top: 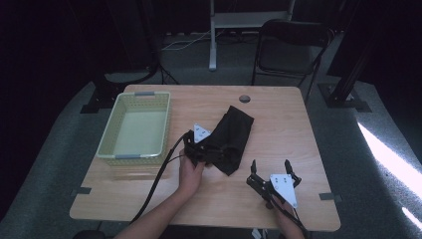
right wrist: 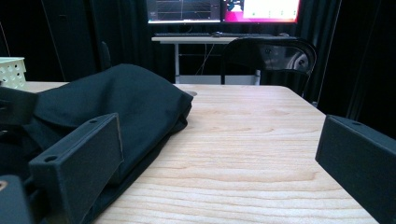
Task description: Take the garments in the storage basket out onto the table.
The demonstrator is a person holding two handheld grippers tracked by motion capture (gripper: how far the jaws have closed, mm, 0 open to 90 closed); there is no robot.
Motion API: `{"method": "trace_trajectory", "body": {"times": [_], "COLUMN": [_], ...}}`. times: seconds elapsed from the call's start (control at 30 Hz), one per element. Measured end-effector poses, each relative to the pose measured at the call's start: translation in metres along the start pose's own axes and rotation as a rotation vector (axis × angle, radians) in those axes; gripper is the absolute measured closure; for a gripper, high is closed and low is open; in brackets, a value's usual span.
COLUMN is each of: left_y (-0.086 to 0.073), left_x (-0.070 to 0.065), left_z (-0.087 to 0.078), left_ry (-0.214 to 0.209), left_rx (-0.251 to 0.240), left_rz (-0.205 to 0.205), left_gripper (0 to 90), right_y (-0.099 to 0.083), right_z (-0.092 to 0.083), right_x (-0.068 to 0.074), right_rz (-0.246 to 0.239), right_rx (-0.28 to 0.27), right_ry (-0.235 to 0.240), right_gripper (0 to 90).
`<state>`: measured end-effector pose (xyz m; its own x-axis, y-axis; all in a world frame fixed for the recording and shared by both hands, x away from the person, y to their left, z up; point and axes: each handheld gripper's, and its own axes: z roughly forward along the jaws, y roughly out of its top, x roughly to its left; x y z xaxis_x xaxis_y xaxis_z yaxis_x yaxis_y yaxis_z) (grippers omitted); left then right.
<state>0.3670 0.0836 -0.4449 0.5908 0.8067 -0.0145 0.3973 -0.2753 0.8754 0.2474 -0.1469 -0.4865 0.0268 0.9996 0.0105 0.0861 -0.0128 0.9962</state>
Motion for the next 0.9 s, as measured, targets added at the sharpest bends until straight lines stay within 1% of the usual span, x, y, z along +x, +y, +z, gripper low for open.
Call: {"method": "trace_trajectory", "body": {"times": [0.07,0.1,0.17,0.23,0.33,0.4,0.5,0.53,0.63,0.7,0.77,0.8,0.87,0.9], "left_y": [-0.003,-0.005,-0.009,-0.012,-0.015,-0.018,-0.021,-0.025,-0.032,-0.036,-0.04,-0.041,-0.046,-0.046], "left_x": [0.0,-0.001,-0.001,0.0,0.002,0.003,0.003,0.004,0.006,0.007,0.008,0.01,0.013,0.013], "left_z": [-0.005,-0.008,-0.012,-0.016,-0.023,-0.028,-0.033,-0.037,-0.043,-0.047,-0.049,-0.05,-0.052,-0.052], "left_ry": [-0.004,0.003,0.016,0.028,0.015,0.011,0.014,0.005,-0.002,0.001,0.041,0.049,0.026,0.026], "left_rx": [-0.01,-0.017,-0.024,-0.027,-0.034,-0.05,-0.057,-0.059,-0.069,-0.081,-0.086,-0.08,-0.073,-0.073], "left_rz": [0.0,0.005,0.025,0.029,0.014,0.019,0.023,0.019,0.016,0.025,0.05,0.045,0.015,0.015], "left_gripper": [0.5,0.5,0.5,0.5,0.5,0.5,0.5,0.5,0.5,0.5,0.5,0.5,0.5,0.5], "right_y": [0.0,0.0,0.0,0.0,0.0,0.0,0.0,0.0,0.0,0.0,0.0,0.0,0.0,0.0], "right_z": [0.0,0.0,0.0,0.0,0.0,0.0,0.0,0.0,0.0,0.0,0.0,0.0,0.001,0.001], "right_x": [0.0,0.0,0.0,0.0,0.0,0.0,0.0,0.0,0.0,0.0,0.0,0.0,-0.001,-0.001], "right_rz": [-0.001,-0.001,-0.001,0.0,0.0,0.001,0.001,0.001,0.002,0.003,0.004,0.006,0.008,0.008], "right_rx": [0.0,-0.001,-0.001,0.0,0.001,0.001,0.002,0.002,0.001,0.001,0.002,0.003,0.004,0.003], "right_ry": [0.0,0.0,0.0,-0.001,-0.001,-0.001,-0.001,-0.001,-0.001,-0.001,-0.001,0.0,0.001,0.0], "right_gripper": [0.1,0.1,0.1,0.1,0.1,0.1,0.0,0.0,0.1,0.1,0.1,0.1,0.1,0.1]}}
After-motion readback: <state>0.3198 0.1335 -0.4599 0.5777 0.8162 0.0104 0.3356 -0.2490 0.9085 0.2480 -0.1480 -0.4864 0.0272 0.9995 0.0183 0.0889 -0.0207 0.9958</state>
